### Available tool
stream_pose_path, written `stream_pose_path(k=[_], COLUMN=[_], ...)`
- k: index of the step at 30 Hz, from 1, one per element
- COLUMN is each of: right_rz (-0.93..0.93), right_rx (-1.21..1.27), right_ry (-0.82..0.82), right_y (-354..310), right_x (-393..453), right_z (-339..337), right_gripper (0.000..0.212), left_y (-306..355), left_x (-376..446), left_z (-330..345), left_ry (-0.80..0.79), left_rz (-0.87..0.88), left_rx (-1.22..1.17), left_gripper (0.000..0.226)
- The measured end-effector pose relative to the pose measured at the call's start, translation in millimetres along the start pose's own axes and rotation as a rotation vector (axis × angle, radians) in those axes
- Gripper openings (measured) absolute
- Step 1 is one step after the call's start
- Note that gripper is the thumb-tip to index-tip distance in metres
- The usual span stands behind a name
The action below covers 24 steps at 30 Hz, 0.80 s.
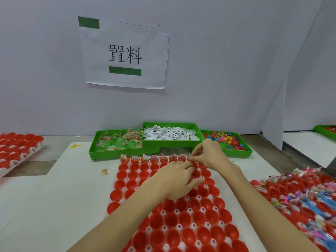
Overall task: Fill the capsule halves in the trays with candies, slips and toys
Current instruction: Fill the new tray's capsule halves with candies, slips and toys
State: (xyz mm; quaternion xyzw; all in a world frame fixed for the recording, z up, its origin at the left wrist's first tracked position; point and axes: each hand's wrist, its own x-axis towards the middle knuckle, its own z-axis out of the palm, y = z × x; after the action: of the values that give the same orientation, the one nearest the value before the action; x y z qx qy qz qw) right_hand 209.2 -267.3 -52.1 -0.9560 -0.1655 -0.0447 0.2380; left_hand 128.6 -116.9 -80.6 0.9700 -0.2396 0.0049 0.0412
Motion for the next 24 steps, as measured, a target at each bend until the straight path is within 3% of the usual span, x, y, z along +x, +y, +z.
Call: stream_pose_path(k=[6, 8, 11, 14, 16, 18, 20, 22, 24], right_rz=[0.033, 0.010, 0.080, 0.198, 0.231, 0.242, 0.263, 0.292, 0.325], right_rx=[0.200, 0.366, 0.902, 1.494, 1.782, 1.891, 1.907, 1.911, 1.913], right_ry=[0.151, 0.229, 0.207, -0.001, -0.089, -0.106, -0.115, -0.119, -0.116], right_y=[10.5, 12.0, 14.4, 14.0, 11.5, 5.7, 1.0, -1.2, -1.2], right_x=[-14.4, -26.2, -48.1, -60.3, -61.1, -60.5, -61.6, -63.6, -64.1], right_z=[-23.3, -21.1, -12.7, -12.7, -17.1, -20.4, -20.5, -18.8, -17.3], right_gripper=[0.023, 0.030, 0.046, 0.053, 0.054, 0.052, 0.049, 0.048, 0.048], left_y=[-3.2, -2.4, -1.2, -17.5, -45.1, -87.9, -139.1, -185.9, -217.0], left_x=[-3.9, -6.2, -16.9, -32.9, -40.7, -44.3, -47.4, -54.0, -62.7], left_z=[-2.1, -4.7, -10.2, -17.9, -27.6, -39.7, -49.8, -53.9, -48.4], left_ry=[0.071, 0.082, 0.123, 0.294, 0.454, 0.556, 0.505, 0.299, 0.061], left_rz=[0.021, 0.019, 0.030, 0.016, -0.084, -0.257, -0.468, -0.622, -0.656], left_rx=[-0.022, -0.037, -0.077, -0.078, -0.091, -0.076, -0.066, -0.058, -0.022], left_gripper=[0.069, 0.067, 0.061, 0.048, 0.033, 0.023, 0.023, 0.029, 0.032])
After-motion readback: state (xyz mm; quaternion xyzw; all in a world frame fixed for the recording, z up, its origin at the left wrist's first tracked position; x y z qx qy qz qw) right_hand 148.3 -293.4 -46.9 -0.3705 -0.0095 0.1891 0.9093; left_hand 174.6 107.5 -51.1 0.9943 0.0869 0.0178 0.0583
